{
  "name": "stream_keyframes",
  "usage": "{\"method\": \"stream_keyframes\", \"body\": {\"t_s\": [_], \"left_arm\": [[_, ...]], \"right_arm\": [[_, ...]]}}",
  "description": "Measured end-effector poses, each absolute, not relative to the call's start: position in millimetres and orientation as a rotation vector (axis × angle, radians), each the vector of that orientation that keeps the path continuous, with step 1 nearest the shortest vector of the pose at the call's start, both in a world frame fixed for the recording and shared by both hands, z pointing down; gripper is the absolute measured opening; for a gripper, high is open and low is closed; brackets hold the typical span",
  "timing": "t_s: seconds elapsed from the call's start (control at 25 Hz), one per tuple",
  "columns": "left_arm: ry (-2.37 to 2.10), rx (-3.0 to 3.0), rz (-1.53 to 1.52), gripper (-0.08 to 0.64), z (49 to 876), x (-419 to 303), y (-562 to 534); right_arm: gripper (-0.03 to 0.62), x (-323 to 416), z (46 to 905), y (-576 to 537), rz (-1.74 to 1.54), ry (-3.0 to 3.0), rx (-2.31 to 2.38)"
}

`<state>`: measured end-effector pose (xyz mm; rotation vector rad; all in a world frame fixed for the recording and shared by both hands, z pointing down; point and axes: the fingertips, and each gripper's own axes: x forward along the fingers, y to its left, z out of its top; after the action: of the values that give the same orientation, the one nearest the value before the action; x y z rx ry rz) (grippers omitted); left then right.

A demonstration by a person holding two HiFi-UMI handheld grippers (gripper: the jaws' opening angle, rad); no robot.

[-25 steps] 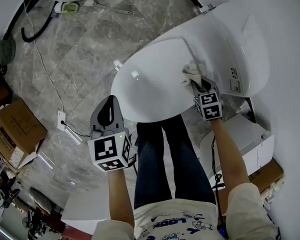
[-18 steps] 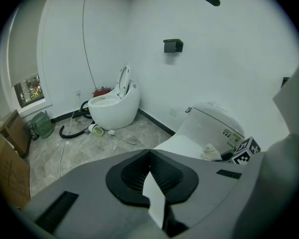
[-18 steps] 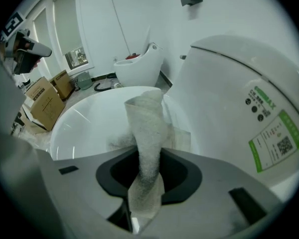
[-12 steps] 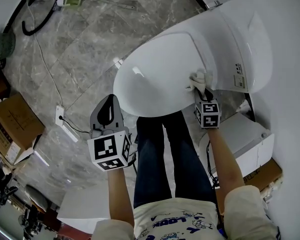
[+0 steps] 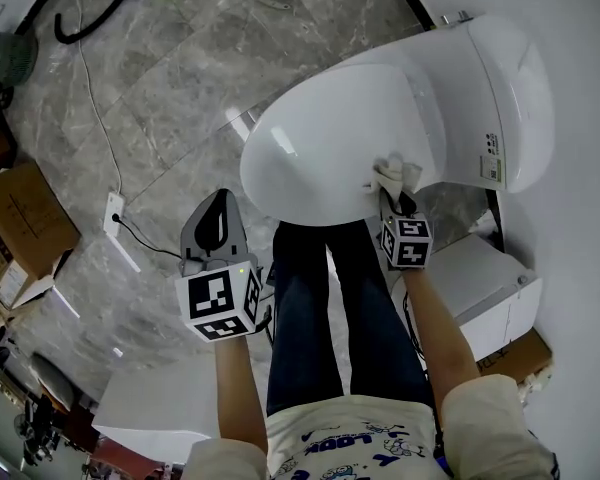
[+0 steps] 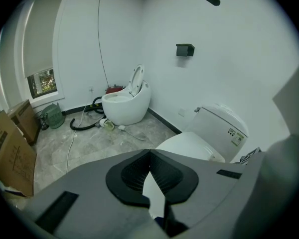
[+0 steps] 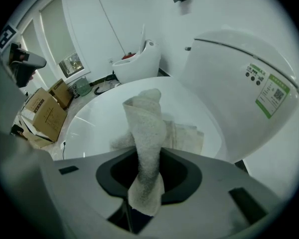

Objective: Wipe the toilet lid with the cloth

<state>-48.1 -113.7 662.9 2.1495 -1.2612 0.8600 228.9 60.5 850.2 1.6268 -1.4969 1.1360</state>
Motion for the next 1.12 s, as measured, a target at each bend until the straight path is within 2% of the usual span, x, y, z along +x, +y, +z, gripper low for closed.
{"method": "stream_keyframes", "body": {"t_s": [0.76, 1.12], "left_arm": [[-1.405, 2.009, 0.809, 0.003, 671, -151, -98], [-1.486, 1.933, 0.773, 0.003, 672, -190, -91]], "right_arm": [[0.100, 28, 864, 46, 1.052, -1.756, 1.197], [0.100, -17, 868, 31, 1.010, -1.800, 1.100]]}}
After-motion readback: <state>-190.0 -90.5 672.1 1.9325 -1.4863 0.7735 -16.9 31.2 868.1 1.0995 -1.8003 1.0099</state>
